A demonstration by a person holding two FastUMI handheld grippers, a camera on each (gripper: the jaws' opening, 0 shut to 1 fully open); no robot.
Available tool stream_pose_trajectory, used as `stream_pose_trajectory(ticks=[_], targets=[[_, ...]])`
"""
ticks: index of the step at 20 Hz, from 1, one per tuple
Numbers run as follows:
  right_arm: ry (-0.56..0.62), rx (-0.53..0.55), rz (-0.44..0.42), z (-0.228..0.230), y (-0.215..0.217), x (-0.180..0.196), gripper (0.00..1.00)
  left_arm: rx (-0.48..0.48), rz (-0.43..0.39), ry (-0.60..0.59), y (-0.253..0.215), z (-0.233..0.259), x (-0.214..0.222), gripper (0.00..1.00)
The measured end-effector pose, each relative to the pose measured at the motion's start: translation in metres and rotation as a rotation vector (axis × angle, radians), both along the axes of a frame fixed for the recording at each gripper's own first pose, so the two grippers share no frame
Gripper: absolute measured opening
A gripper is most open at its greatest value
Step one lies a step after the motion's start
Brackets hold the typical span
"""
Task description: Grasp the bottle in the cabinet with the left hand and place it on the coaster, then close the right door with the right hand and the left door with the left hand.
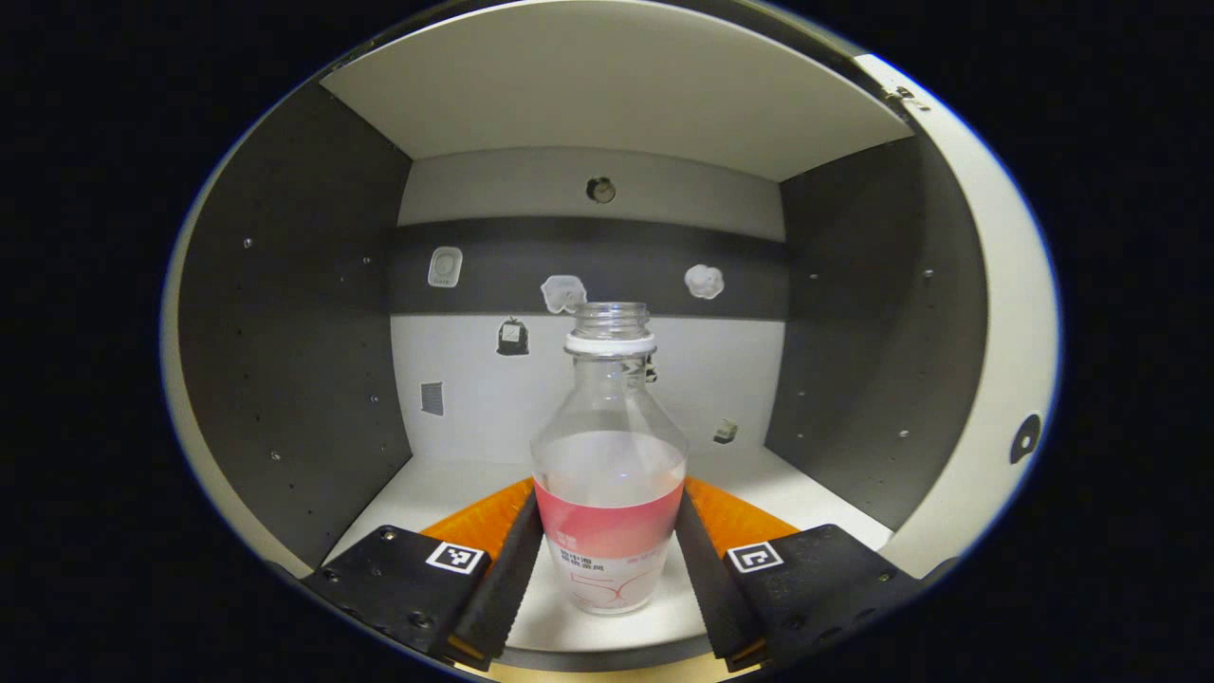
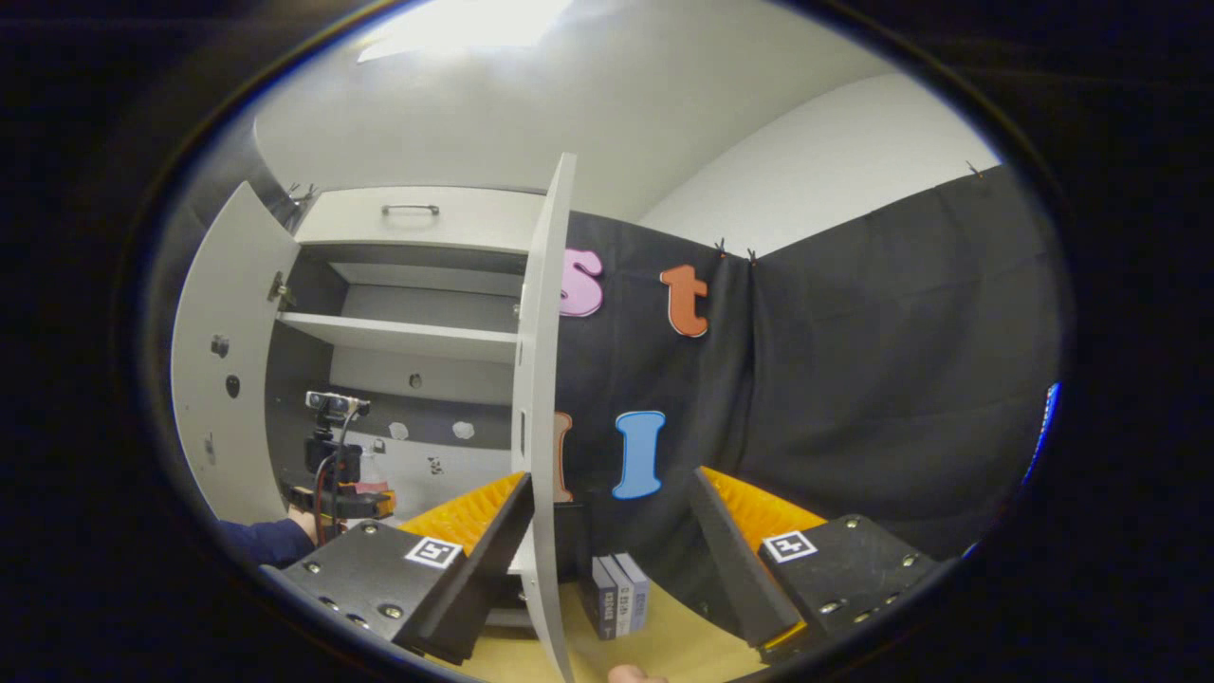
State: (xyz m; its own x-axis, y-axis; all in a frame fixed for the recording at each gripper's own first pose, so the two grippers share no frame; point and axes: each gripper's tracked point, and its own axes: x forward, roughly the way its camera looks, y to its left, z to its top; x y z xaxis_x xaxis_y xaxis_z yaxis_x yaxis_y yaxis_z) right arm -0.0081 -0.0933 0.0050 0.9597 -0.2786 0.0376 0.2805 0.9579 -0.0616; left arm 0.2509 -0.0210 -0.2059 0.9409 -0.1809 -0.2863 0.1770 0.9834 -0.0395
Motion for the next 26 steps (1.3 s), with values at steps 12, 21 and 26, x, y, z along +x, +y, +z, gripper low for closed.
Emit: stream_pose_trajectory(ticks=[12, 21, 26], targets=[[-0.069, -0.016, 0.104, 0.027, 0.007, -0.025, 0.99, -0.103, -0.263, 0.089, -0.023, -0.034, -0.193, 0.78], [-0.112, -0.059, 0.098, 0.048, 0.005, -0.037, 0.99, -0.109, -0.362, 0.396, -0.044, -0.173, -0.317, 0.78], [-0.106, -0.077, 0.072, 0.050, -0.002, -0.044, 0.99, -0.098, -0.346, 0.551, -0.043, -0.235, -0.357, 0.80]])
